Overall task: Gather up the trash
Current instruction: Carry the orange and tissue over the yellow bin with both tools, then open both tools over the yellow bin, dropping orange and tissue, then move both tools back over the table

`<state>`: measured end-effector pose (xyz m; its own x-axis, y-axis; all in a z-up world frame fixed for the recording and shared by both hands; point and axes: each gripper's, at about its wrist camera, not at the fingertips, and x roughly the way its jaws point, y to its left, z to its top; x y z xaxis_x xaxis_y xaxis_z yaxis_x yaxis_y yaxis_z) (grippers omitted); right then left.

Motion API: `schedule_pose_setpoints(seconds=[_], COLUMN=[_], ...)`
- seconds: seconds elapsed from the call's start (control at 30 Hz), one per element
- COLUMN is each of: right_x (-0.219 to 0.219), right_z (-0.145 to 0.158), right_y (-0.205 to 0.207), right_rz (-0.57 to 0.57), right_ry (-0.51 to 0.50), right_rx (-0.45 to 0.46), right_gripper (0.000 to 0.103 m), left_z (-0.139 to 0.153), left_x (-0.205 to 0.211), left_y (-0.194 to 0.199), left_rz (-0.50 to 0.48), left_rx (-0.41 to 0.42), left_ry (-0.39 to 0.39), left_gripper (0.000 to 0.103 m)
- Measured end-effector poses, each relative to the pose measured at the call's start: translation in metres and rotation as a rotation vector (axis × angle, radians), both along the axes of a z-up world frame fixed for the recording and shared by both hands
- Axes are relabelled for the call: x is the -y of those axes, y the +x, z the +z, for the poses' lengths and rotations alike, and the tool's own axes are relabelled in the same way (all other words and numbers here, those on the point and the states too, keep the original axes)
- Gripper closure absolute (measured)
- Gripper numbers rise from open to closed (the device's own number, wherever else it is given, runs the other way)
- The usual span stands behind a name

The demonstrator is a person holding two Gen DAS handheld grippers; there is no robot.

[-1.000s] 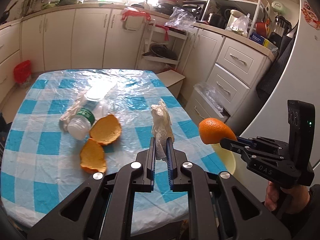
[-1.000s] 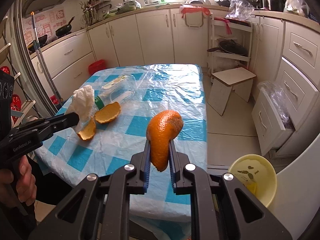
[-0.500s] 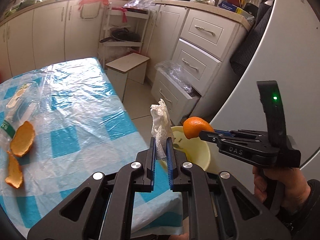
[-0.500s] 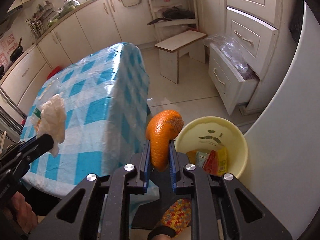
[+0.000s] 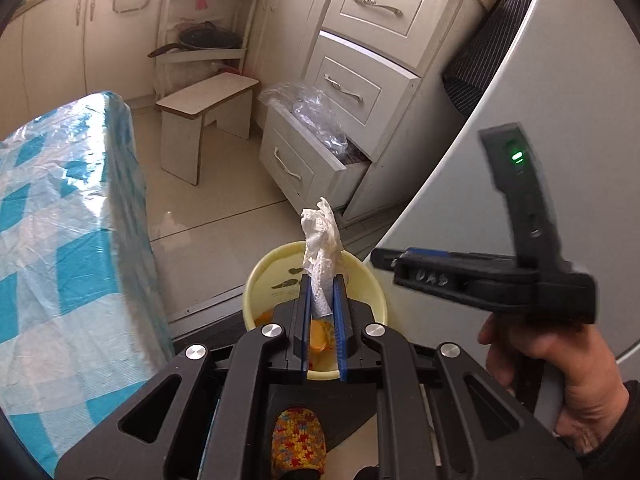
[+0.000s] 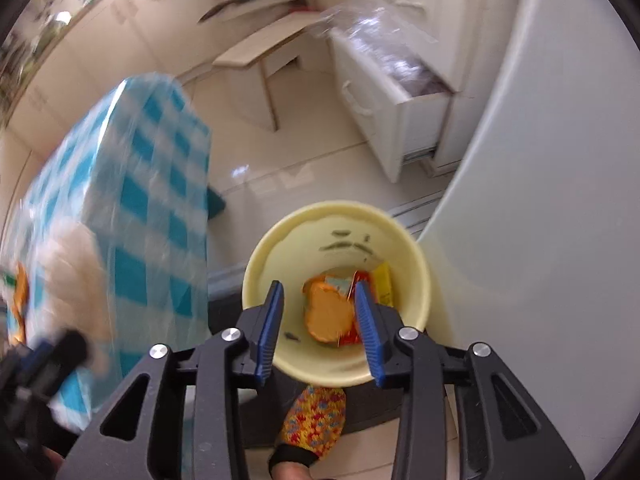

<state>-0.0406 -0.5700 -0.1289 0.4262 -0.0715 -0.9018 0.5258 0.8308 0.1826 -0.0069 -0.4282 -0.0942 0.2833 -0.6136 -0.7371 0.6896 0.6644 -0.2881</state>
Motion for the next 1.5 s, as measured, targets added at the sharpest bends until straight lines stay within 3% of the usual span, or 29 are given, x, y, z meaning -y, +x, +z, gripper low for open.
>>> schedule_pose_setpoints(seconds=[0.07,0.17,0.27,0.33,0.5,0.7,1.07,1.2,1.37,1.5], right_x=[0.012,0.021,0.017,0.007,-0.023,-0.061,-0.128,-0.156,-0.197,-0.225], right_z=[0.017,0.044,0.063,0.071,0.091,0.113,0.139,0.14,0.14,0.137], right_y=[-0.013,-0.032,-0.036,-0.033,-0.015,-0.002,0.007,0.013,0.029,0.044], right_rz=[-0.092,-0.18,-0.187,-0.159,-0.06,0.001,0.016,0.052,0.142,0.225], right_ry=[-0.022,-0.074,-0.121,-0.147,-0.232,-0.278,-0.239,-0.234,-0.294,-0.342], right_rx=[0.07,0.184,0.257,0.287,0.336,0.396,0.495,0.513,0.514,0.508], right_gripper=[0.059,0.05,0.05,0.05,0.042,0.033,0.027,0.024,0.023,0.023], left_z=[-0.013,-0.034,-0.026,-0.002,0.063,0.108,0.133,0.121,0.097,0.095], left_x=[0.024,0.059,0.067,0.054,-0.027,-0.144,-0.34,-0.402,-0.449,-0.466], left_y=[0.002,0.007,0.003,-0.001,-0.001,0.009,0.041,0.053,0.07,0.073], left_rz=[-0.003,-0.043,-0.05,-0.042,0.033,0.194,0.458,0.585,0.719,0.77], left_rx=[-0.022,-0.104,-0.077,-0.015,0.191,0.278,0.347,0.296,0.125,0.127], left_ry=[0.029,0.102,0.149,0.122,0.086,0.06,0.1,0.054,-0.041,-0.044], left_gripper=[0.093,0.08,0.063,0.048,0.023,0.017,0.011,0.01,0.01,0.01])
